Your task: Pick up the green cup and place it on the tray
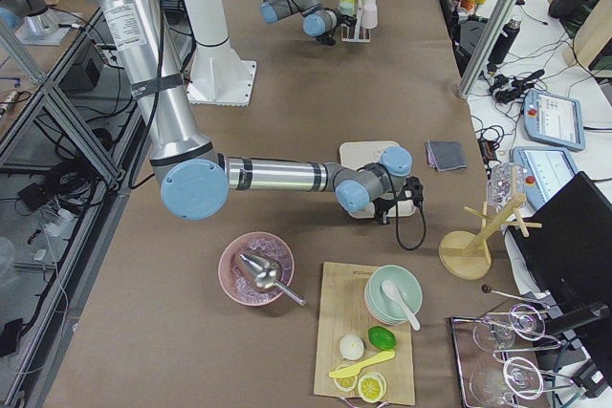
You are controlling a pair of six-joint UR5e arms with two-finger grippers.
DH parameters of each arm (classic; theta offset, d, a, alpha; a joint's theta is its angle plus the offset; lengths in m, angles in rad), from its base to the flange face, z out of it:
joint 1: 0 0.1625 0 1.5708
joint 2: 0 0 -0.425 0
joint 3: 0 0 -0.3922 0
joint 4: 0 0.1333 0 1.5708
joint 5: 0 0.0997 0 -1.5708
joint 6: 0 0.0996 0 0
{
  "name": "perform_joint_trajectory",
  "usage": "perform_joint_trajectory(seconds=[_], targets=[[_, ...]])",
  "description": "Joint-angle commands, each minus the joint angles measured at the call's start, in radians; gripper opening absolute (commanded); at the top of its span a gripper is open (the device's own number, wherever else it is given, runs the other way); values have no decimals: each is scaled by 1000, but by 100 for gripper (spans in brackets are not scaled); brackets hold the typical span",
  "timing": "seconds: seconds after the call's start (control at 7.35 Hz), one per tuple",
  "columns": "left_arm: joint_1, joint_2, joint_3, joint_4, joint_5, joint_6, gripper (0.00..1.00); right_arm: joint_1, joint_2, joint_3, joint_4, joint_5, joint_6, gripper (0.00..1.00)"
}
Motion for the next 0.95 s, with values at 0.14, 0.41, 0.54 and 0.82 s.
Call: perform_joint_trajectory(seconds=[0.14, 0.41, 0.54, 0.82], targets=[[5, 1, 71, 4, 58, -104, 99, 6, 4, 34, 2, 12, -3, 0], [19, -1, 108, 5, 68, -136, 99, 9, 32, 91, -6, 17, 5, 0], [25, -1, 119, 27, 107, -158, 99, 30, 36, 107, -6, 23, 13, 0], [28, 1, 122, 88, 121, -228, 99, 72, 58, 114, 2, 118, 107, 0]])
